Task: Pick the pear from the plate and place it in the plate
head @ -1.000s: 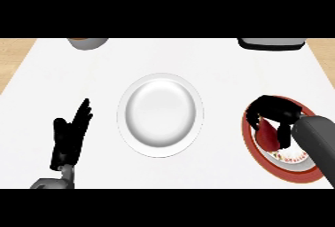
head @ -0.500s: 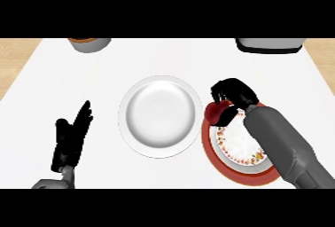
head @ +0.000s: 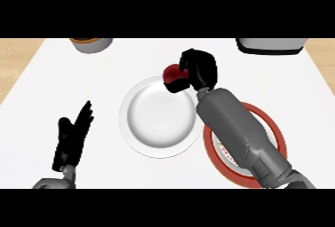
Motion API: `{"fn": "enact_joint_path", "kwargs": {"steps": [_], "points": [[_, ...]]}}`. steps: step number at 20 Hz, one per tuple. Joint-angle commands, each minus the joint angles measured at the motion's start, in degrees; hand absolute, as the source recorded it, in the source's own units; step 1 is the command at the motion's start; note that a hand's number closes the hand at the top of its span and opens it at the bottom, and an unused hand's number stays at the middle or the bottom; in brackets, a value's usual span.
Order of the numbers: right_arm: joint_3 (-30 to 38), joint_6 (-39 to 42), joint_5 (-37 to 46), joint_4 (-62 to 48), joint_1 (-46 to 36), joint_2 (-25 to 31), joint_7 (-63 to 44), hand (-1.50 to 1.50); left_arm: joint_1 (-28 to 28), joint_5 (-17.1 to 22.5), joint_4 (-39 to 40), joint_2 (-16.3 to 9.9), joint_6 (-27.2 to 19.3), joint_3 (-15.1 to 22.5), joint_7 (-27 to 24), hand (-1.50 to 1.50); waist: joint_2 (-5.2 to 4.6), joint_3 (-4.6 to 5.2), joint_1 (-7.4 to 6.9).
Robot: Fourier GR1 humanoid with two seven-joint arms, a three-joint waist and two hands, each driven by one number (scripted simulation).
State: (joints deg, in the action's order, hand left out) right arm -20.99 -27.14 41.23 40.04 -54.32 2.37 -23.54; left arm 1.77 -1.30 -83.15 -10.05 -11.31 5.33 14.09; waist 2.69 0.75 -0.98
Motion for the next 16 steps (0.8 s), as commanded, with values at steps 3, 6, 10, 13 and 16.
{"fn": "enact_joint_path", "kwargs": {"steps": [3, 6, 10, 13, 16], "points": [[-3.2, -8.6, 7.9, -1.7, -8.8, -2.3, -27.3, 1.50, 2.4, 0.2, -0.1, -0.7, 1.1, -0.1, 0.6, 0.00, -1.04, -0.22, -1.89], [-8.0, -8.3, 11.4, -1.9, -11.2, -2.3, -40.9, 1.50, 2.3, -0.2, 0.8, 0.2, 1.3, 0.9, -0.8, 0.00, -1.53, -0.32, -2.21], [-14.8, -6.7, 13.7, -0.5, -11.8, -2.3, -54.8, 1.50, 3.5, -0.4, 2.4, 2.1, 0.3, 1.2, -1.2, 0.00, -2.39, -0.48, -2.87], [-17.8, -4.8, 13.6, 1.0, -10.6, -2.3, -59.6, 1.50, 2.3, -0.5, 0.8, 1.5, 0.7, 1.3, -1.2, 0.00, -2.52, -0.60, -3.21], [-18.7, -2.8, 12.8, 0.6, -10.5, -2.3, -61.1, 1.50, 5.2, -0.8, 2.4, 1.7, 0.0, 0.5, -0.9, 0.00, -2.96, -0.63, -2.73]]}}
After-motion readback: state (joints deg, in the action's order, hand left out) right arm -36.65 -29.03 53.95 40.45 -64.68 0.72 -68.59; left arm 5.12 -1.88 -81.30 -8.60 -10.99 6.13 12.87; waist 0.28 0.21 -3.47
